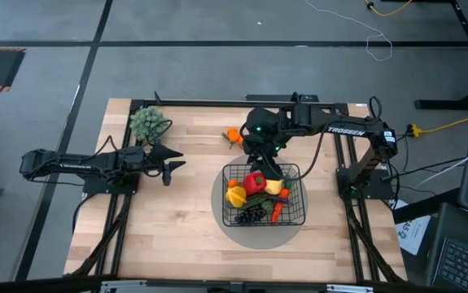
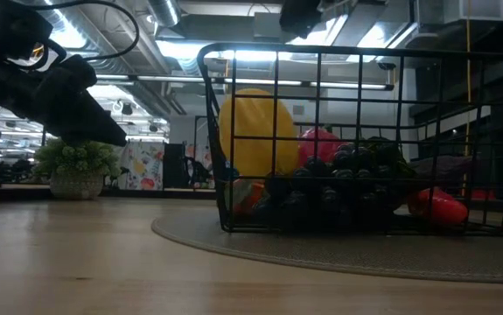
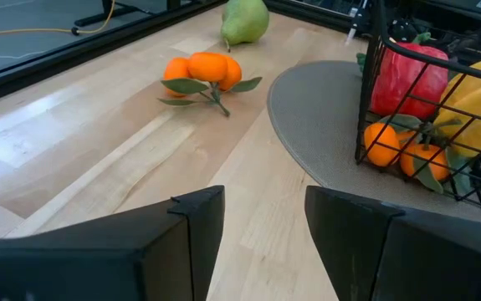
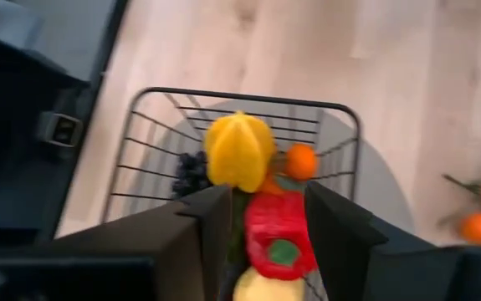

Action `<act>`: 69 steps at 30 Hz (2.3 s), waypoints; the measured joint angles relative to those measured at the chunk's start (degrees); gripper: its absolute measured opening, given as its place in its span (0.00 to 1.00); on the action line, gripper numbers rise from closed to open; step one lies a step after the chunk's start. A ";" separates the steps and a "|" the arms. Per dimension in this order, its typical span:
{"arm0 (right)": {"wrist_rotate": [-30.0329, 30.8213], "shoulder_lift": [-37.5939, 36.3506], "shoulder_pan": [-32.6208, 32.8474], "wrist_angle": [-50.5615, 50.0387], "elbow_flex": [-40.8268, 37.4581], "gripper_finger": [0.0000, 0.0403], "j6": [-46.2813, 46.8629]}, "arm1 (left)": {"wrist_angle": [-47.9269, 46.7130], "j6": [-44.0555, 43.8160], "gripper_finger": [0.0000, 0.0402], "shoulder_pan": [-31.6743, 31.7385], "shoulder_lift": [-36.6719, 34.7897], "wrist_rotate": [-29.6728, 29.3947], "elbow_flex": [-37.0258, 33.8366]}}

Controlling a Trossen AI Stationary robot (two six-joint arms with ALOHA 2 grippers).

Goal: Build produce basket
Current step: Put the green pear into the black wire basket

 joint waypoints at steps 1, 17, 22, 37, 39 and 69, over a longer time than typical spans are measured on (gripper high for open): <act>1.48 0.00 0.00 0.02 0.00 0.35 -0.02 | 0.00 0.00 0.39 -0.01 -0.01 0.00 0.00; 21.15 -0.02 -0.04 4.66 -0.02 0.34 -0.62 | 0.00 -0.07 0.39 0.00 0.00 0.00 0.00; 34.46 -0.07 -1.13 8.66 -0.04 0.34 -5.01 | -0.04 0.00 0.39 -0.01 0.00 0.00 0.00; 36.28 -0.07 -19.29 -3.28 -0.04 0.34 -3.18 | -1.44 -0.25 0.39 -0.01 0.00 0.00 0.00; 32.02 -0.07 -21.80 -3.19 -0.04 0.34 -3.28 | -1.44 -0.32 0.39 -0.02 0.00 0.00 0.00; 22.59 17.60 -31.39 -4.57 -0.02 0.34 -10.70 | -1.66 -0.20 0.39 0.00 -0.01 0.00 0.00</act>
